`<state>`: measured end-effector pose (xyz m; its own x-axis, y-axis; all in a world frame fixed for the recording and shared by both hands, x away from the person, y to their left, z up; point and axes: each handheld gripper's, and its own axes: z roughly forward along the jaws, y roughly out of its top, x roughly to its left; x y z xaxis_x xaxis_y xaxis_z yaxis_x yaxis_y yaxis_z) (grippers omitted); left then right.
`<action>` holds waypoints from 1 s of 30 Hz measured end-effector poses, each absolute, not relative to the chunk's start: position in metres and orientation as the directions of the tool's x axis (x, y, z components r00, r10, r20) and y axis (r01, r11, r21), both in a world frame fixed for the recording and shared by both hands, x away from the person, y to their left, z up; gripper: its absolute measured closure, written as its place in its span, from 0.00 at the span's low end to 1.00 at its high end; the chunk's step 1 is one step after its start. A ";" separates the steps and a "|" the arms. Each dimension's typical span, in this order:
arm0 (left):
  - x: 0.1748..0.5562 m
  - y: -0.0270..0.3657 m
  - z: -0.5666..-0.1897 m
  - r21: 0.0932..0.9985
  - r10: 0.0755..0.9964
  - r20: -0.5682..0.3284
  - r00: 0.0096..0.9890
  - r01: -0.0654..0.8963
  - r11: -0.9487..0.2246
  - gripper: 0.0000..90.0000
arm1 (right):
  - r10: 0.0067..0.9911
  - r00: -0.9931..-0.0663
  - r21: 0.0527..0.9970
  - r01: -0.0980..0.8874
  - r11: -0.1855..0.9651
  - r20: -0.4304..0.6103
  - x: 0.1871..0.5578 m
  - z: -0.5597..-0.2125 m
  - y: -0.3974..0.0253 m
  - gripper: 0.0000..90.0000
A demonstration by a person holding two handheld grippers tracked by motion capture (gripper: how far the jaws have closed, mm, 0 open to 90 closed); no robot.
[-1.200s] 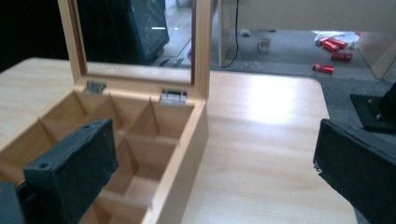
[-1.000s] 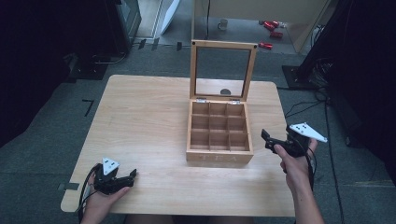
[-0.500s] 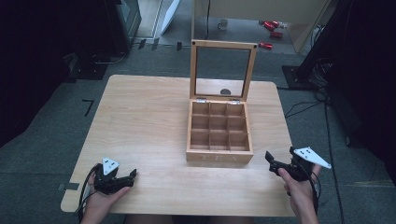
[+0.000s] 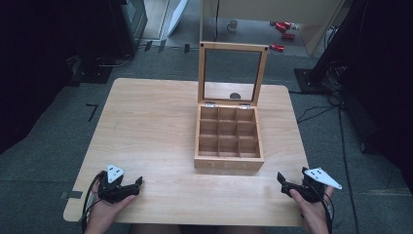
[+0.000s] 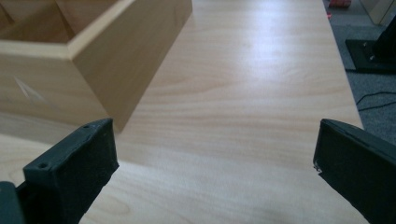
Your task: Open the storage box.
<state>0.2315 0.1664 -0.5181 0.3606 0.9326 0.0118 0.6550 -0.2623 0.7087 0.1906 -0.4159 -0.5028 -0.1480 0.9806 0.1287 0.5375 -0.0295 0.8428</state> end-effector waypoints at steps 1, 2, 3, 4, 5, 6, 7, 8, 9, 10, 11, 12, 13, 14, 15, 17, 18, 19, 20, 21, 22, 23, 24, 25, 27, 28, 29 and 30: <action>0.231 0.166 -0.518 0.709 0.933 0.012 0.360 0.655 -0.262 0.17 | 0.981 -0.147 0.837 0.546 -0.029 0.130 0.190 -0.506 -0.416 0.00; 0.231 0.166 -0.518 0.709 0.933 0.012 0.360 0.655 -0.262 0.17 | 0.981 -0.146 0.832 0.553 -0.028 0.129 0.189 -0.508 -0.417 0.00; 0.231 0.166 -0.518 0.709 0.933 0.012 0.360 0.655 -0.262 0.17 | 0.981 -0.143 0.827 0.562 -0.027 0.129 0.188 -0.511 -0.418 0.00; 0.231 0.166 -0.518 0.709 0.933 0.012 0.360 0.655 -0.262 0.17 | 0.981 -0.143 0.821 0.571 -0.025 0.129 0.187 -0.514 -0.418 0.00; 0.231 0.166 -0.518 0.709 0.933 0.012 0.361 0.655 -0.262 0.17 | 0.982 -0.143 0.816 0.577 -0.021 0.127 0.186 -0.516 -0.419 0.00; 0.231 0.166 -0.518 0.709 0.933 0.012 0.361 0.655 -0.263 0.17 | 0.982 -0.145 0.811 0.584 -0.017 0.125 0.186 -0.517 -0.419 0.00; 0.231 0.166 -0.518 0.709 0.933 0.012 0.361 0.655 -0.262 0.17 | 0.982 -0.148 0.806 0.592 -0.010 0.121 0.185 -0.519 -0.420 0.00; 0.231 0.166 -0.518 0.709 0.933 0.012 0.360 0.655 -0.262 0.17 | 0.982 -0.146 0.800 0.601 -0.009 0.121 0.185 -0.521 -0.420 0.00; 0.231 0.166 -0.518 0.709 0.933 0.012 0.360 0.655 -0.262 0.17 | 0.981 -0.148 0.798 0.603 -0.009 0.123 0.184 -0.521 -0.420 0.00; 0.231 0.166 -0.518 0.709 0.933 0.012 0.360 0.655 -0.262 0.17 | 0.981 -0.148 0.797 0.604 -0.009 0.123 0.184 -0.520 -0.421 0.00; 0.231 0.166 -0.518 0.709 0.933 0.012 0.360 0.655 -0.262 0.17 | 0.982 -0.146 0.795 0.607 -0.005 0.118 0.185 -0.521 -0.421 0.00; 0.231 0.166 -0.518 0.709 0.933 0.013 0.360 0.655 -0.263 0.17 | 0.983 -0.140 0.790 0.613 -0.008 0.118 0.185 -0.521 -0.421 0.00; 0.231 0.166 -0.518 0.709 0.933 0.012 0.360 0.655 -0.262 0.17 | 0.985 -0.134 0.788 0.615 -0.003 0.109 0.185 -0.522 -0.420 0.00; 0.231 0.166 -0.518 0.709 0.933 0.013 0.360 0.654 -0.262 0.17 | 0.986 -0.133 0.785 0.619 0.006 0.097 0.185 -0.522 -0.419 0.00; 0.231 0.166 -0.518 0.709 0.933 0.013 0.360 0.655 -0.262 0.17 | 0.987 -0.130 0.782 0.623 0.012 0.089 0.186 -0.523 -0.418 0.00; 0.231 0.166 -0.518 0.709 0.933 0.013 0.360 0.654 -0.262 0.17 | 0.988 -0.140 0.779 0.625 0.041 0.060 0.186 -0.523 -0.414 0.00; 0.231 0.166 -0.518 0.710 0.933 0.013 0.361 0.654 -0.262 0.17 | 0.988 -0.144 0.776 0.628 0.053 0.049 0.186 -0.523 -0.413 0.00; 0.231 0.166 -0.518 0.710 0.933 0.013 0.361 0.654 -0.262 0.17 | 0.988 -0.145 0.772 0.633 0.057 0.047 0.186 -0.523 -0.412 0.00; 0.231 0.166 -0.518 0.709 0.932 0.013 0.361 0.654 -0.263 0.17 | 0.988 -0.144 0.766 0.640 0.057 0.046 0.186 -0.523 -0.411 0.00; 0.231 0.166 -0.518 0.710 0.932 0.013 0.361 0.654 -0.263 0.17 | 0.989 -0.142 0.762 0.645 0.060 0.042 0.186 -0.524 -0.410 0.00; 0.231 0.166 -0.518 0.710 0.932 0.013 0.361 0.654 -0.263 0.17 | 0.990 -0.140 0.754 0.653 0.064 0.037 0.187 -0.524 -0.410 0.00; 0.231 0.166 -0.518 0.710 0.932 0.013 0.362 0.654 -0.263 0.17 | 0.990 -0.139 0.744 0.664 0.071 0.030 0.188 -0.525 -0.409 0.00; 0.231 0.166 -0.518 0.710 0.932 0.013 0.362 0.653 -0.263 0.17 | 0.990 -0.139 0.731 0.677 0.080 0.020 0.189 -0.525 -0.407 0.00; 0.231 0.166 -0.518 0.709 0.932 0.013 0.363 0.654 -0.265 0.17 | 0.990 -0.142 0.721 0.687 0.094 0.007 0.190 -0.526 -0.406 0.00; 0.231 0.166 -0.518 0.710 0.932 0.013 0.363 0.653 -0.264 0.17 | 0.989 -0.149 0.715 0.691 0.100 0.005 0.191 -0.526 -0.404 0.00; 0.231 0.166 -0.518 0.709 0.931 0.014 0.364 0.653 -0.266 0.17 | 0.989 -0.144 0.709 0.700 0.085 0.024 0.192 -0.527 -0.405 0.00; 0.231 0.166 -0.518 0.709 0.931 0.014 0.365 0.653 -0.267 0.17 | 0.990 -0.139 0.709 0.701 0.076 0.031 0.192 -0.527 -0.407 0.00; 0.231 0.166 -0.518 0.709 0.931 0.013 0.365 0.653 -0.266 0.17 | 0.990 -0.140 0.709 0.701 0.079 0.029 0.192 -0.527 -0.407 0.00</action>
<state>0.2310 0.1662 -0.5182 0.3651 0.9309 0.0132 0.6527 -0.2661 0.7094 0.1920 -0.4065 -0.5267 -0.1403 0.9897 0.0285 0.7012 0.0789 0.7086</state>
